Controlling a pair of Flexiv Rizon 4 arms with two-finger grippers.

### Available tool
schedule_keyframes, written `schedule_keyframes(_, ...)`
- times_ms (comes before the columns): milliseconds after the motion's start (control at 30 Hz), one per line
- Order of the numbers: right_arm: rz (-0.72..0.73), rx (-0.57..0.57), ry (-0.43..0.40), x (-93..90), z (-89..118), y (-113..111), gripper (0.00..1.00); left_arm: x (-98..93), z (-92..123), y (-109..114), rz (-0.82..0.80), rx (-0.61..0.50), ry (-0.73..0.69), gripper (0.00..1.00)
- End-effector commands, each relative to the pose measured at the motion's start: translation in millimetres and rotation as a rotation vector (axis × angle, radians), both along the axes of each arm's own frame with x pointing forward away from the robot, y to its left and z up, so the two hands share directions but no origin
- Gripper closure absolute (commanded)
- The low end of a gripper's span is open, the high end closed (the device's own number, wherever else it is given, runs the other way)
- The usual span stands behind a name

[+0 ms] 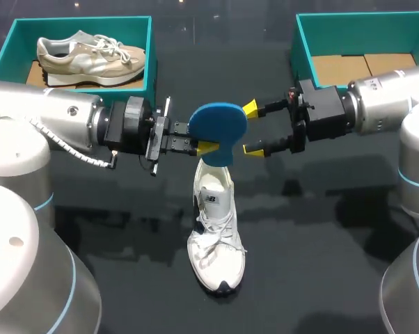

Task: Take the shoe out of the shoebox, open the shoe tongue, remove and reinsert the insole, then place the shoe into the shoebox

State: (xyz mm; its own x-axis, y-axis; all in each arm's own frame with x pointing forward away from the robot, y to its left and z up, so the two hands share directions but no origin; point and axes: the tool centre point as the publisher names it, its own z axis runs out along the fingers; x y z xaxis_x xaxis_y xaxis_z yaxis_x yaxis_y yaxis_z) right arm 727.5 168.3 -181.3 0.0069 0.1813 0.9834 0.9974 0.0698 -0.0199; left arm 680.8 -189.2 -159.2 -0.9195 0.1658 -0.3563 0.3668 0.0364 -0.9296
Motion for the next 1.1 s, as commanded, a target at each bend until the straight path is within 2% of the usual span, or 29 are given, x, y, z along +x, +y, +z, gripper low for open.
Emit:
schedule_keyframes(33, -0.002, -0.003, 0.000, -0.8, 0, 1, 0.00, 2.2, 4, 4, -0.013, 0.010, -0.006, 1.00)
schedule_keyframes(167, -0.002, -0.003, 0.000, -0.8, 0, 1, 0.00, 3.6, 4, 4, -0.011, 0.007, -0.007, 1.00)
schedule_keyframes(300, -0.002, -0.003, 0.000, -0.8, 0, 1, 0.00, 15.4, 11, 18, -0.048, -0.055, -0.047, 1.00)
schedule_keyframes(333, -0.002, -0.003, 0.000, -0.8, 0, 1, 0.00, 9.8, -19, 31, -0.022, 0.017, -0.101, 1.00)
schedule_keyframes(367, -0.002, -0.003, 0.000, -0.8, 0, 1, 0.00, 3.4, -50, 42, -0.036, 0.011, -0.126, 1.00)
schedule_keyframes(467, -0.002, -0.003, 0.000, -0.8, 0, 1, 0.00, 8.4, -52, 49, -0.030, -0.006, -0.138, 1.00)
schedule_keyframes(500, -0.002, -0.003, 0.000, -0.8, 0, 1, 0.00, 19.3, -63, 55, -0.018, -0.011, -0.129, 1.00)
schedule_keyframes(600, -0.002, -0.003, 0.000, -0.8, 0, 1, 0.00, 32.4, -72, 59, -0.027, -0.020, -0.120, 1.00)
schedule_keyframes(667, -0.002, -0.003, 0.000, -0.8, 0, 1, 0.00, 48.3, -78, 63, -0.063, -0.042, -0.103, 1.00)
schedule_keyframes(833, -0.002, -0.003, 0.000, -0.8, 0, 1, 0.00, 52.9, -79, 61, -0.160, -0.056, -0.090, 1.00)
schedule_keyframes(867, -0.002, -0.003, 0.000, -0.8, 0, 1, 0.00, 54.7, -77, 62, -0.076, -0.063, -0.130, 1.00)
schedule_keyframes(1067, -0.002, -0.003, 0.000, -0.8, 0, 1, 0.00, 50.9, -67, 64, -0.035, -0.076, -0.220, 1.00)
schedule_keyframes(1100, -0.002, -0.003, 0.000, -0.8, 0, 1, 0.00, 49.3, -62, 61, -0.041, -0.072, -0.272, 1.00)
